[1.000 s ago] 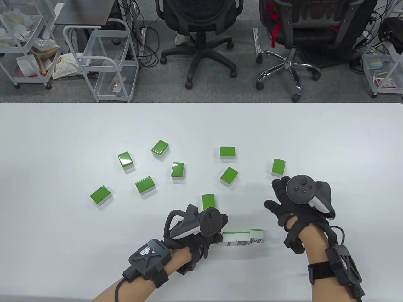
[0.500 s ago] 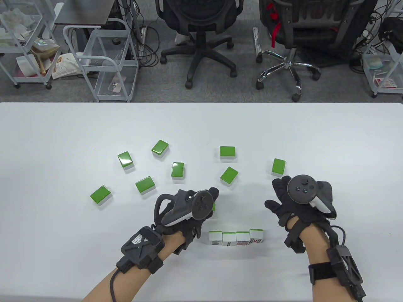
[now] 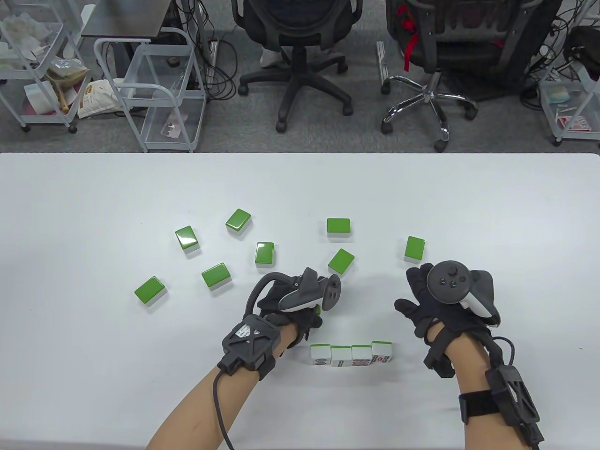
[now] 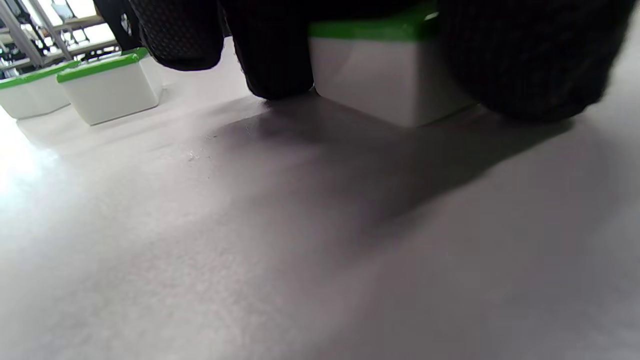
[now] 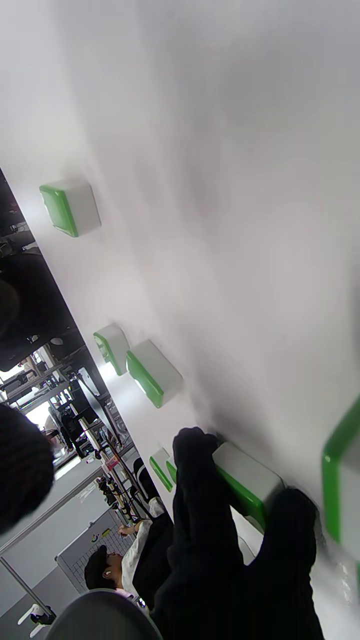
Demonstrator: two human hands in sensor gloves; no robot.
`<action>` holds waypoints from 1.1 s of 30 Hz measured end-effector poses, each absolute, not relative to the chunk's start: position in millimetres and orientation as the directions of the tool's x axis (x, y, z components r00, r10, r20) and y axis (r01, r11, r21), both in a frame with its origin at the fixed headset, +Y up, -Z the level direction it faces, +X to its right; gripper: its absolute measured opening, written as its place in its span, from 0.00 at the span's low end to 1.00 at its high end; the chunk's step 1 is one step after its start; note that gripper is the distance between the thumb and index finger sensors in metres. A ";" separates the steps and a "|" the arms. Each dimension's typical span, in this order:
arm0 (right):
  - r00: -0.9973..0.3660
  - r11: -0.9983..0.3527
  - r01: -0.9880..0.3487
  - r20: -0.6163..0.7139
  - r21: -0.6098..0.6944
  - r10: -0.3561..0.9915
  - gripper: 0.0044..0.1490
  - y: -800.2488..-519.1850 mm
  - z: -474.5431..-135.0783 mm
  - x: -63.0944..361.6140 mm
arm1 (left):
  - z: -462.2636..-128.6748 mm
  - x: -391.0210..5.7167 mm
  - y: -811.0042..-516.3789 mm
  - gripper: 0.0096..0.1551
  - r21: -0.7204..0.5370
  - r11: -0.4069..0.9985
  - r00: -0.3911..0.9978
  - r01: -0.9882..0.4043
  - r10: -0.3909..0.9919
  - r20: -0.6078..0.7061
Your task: Stand mahjong tiles upright in a row
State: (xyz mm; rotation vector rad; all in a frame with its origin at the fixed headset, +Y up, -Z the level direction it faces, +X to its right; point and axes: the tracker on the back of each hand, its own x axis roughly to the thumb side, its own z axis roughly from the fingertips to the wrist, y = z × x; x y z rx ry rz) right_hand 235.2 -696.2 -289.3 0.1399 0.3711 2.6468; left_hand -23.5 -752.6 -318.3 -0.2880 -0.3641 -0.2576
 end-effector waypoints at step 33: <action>-0.876 -0.837 -0.454 0.019 0.306 0.482 0.52 -696.2 -288.4 239.4 | -280.2 -76.2 -734.8 0.42 -0.644 0.763 0.872 -0.059 0.354 0.339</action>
